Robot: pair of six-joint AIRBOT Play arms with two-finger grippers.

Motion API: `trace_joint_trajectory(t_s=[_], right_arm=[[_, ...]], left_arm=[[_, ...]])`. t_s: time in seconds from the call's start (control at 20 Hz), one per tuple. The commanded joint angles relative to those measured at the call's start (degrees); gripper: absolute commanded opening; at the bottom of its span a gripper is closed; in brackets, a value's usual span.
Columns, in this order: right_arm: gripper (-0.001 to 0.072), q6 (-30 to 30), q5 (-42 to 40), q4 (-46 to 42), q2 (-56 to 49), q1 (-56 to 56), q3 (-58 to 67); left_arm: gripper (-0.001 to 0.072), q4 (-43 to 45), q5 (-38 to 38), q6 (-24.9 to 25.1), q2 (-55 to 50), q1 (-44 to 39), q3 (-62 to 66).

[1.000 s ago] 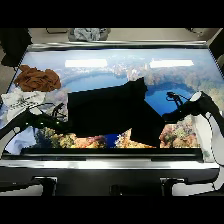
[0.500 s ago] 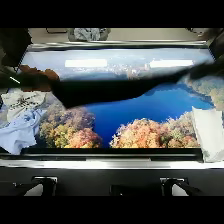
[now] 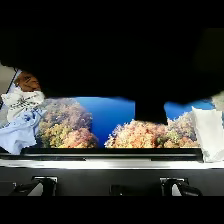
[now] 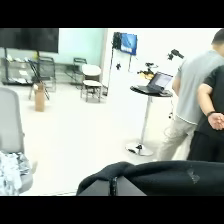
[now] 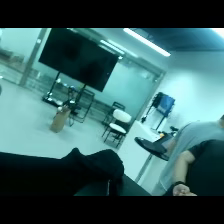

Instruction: Fold the shirts.

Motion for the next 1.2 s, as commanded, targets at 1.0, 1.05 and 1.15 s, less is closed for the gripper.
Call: trace_joint_trajectory(t_s=[1.0, 1.05, 1.15], right_arm=[[0.0045, 10.4, 6.9, 29.6, -69.0, 0.9, -3.3], [0.0046, 10.0, 6.9, 29.7, -69.1, 0.9, -3.3], [0.0334, 9.5, 8.2, 29.9, -67.7, -0.1, -2.7]], left_arm=[[0.0025, -10.1, 6.7, 3.7, -50.2, 0.0, -34.7], [0.0034, -11.5, 6.3, 3.7, -50.2, 0.0, -34.7], [0.0399, -12.6, 1.0, 3.7, -50.0, 1.2, -32.7]])
